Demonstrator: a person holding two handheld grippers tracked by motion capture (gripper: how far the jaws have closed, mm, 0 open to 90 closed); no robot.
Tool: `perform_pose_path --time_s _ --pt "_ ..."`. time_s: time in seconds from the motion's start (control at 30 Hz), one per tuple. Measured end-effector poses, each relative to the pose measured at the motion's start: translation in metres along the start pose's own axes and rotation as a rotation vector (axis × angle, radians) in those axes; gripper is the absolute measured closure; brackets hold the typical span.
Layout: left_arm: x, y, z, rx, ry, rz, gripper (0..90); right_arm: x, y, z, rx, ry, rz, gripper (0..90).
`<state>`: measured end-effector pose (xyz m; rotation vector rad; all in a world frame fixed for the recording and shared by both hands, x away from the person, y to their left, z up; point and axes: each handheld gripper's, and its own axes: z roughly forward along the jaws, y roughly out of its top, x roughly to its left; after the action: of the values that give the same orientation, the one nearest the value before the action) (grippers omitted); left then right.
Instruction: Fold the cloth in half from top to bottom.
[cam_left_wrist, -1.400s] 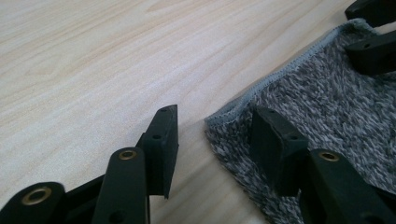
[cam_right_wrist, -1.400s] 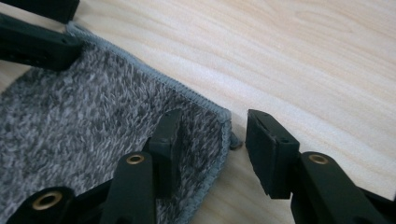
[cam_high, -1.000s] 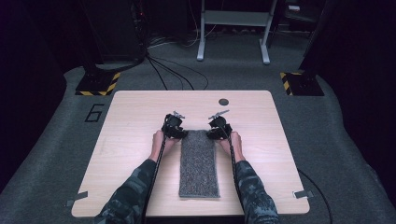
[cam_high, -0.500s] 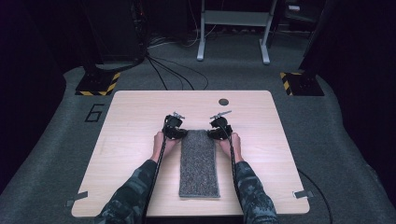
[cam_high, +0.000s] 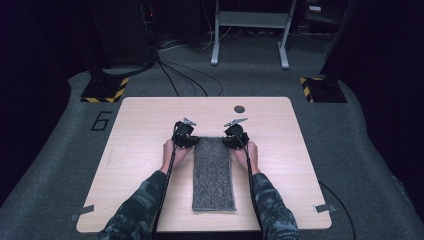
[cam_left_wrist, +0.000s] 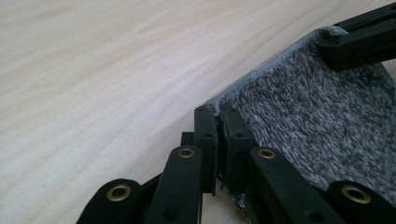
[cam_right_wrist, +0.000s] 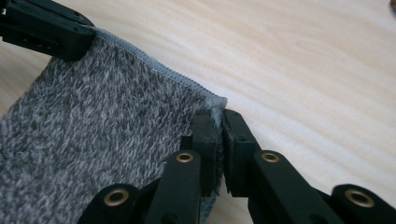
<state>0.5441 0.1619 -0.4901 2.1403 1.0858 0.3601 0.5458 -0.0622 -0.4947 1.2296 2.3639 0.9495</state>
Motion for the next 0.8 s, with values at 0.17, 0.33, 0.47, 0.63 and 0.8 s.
perform_pose_path --time_s 0.17,0.33,0.47,0.63,0.8 --pt "0.000 0.006 -0.007 -0.030 0.002 -0.002 86.3 0.001 0.008 -0.009 -0.034 -0.013 -0.011 85.1" --pt "-0.001 0.012 -0.015 -0.060 0.016 0.024 86.3 0.001 0.015 -0.016 -0.055 -0.017 -0.015 85.1" --pt "0.001 0.017 -0.022 -0.079 0.014 0.022 86.3 0.002 0.022 -0.025 -0.090 -0.020 -0.028 85.1" --pt "0.001 0.023 -0.033 -0.115 0.005 0.031 86.2 0.004 0.026 -0.035 -0.125 -0.023 -0.046 85.1" --pt "0.002 0.030 -0.040 -0.120 0.007 0.042 86.3 0.003 0.032 -0.046 -0.153 -0.023 -0.042 85.1"
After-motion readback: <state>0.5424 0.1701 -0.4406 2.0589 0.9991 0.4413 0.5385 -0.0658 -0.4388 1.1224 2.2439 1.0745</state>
